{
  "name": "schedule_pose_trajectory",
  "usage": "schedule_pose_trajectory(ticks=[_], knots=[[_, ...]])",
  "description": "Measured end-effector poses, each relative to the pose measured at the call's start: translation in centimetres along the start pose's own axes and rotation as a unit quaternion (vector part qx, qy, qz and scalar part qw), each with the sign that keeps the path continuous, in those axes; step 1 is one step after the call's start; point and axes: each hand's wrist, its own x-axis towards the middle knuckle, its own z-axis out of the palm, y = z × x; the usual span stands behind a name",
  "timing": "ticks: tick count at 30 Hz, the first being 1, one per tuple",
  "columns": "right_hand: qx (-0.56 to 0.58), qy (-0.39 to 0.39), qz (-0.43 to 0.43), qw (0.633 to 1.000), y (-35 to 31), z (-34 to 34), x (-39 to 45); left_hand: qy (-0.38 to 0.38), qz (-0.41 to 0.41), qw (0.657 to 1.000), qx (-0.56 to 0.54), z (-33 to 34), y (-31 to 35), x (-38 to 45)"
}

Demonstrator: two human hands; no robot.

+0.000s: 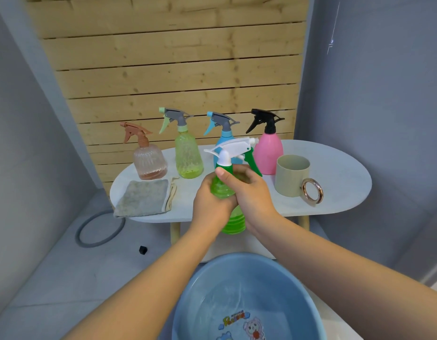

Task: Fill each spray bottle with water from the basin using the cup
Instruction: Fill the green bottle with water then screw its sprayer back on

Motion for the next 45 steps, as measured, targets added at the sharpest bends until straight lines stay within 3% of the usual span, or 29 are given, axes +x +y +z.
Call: schedule_pose_trajectory(ticks=[5, 12, 21, 25, 28, 42, 45], knots=[[0.019, 0.01, 0.0, 1.0, 0.0, 0.0, 0.3, 0.003, 0.018, 1.0, 0.019, 0.6, -0.2, 0.1], [-0.057, 0.035, 0.015, 0.998, 0.8, -0.1, 1.4, -0.022, 0.083, 0.996, 0.029, 0.9, 0.0, -0.3], [0.036, -0.093, 0.09, 0.991, -0.1, -1.8, 2.8, 0.031, 0.088, 0.995, 0.024, 0.7, -0.8, 2.1], [0.002, -0.05, 0.034, 0.998, -1.2, -2.2, 4.6, 0.052, 0.101, 0.993, 0.041, 1.0, -1.6, 3.9], [-0.069, -0.06, -0.033, 0.995, -1.8, -2.2, 5.8, 0.047, 0.106, 0.992, 0.054, 1.6, -2.3, 4.3], [-0.128, -0.015, -0.085, 0.988, -0.6, -2.3, 8.0, 0.015, 0.068, 0.992, 0.104, 2.4, -4.5, 7.1], [-0.132, -0.012, -0.1, 0.986, -0.8, -2.2, 7.6, 0.051, 0.1, 0.99, 0.083, 2.0, -3.3, 7.5]])
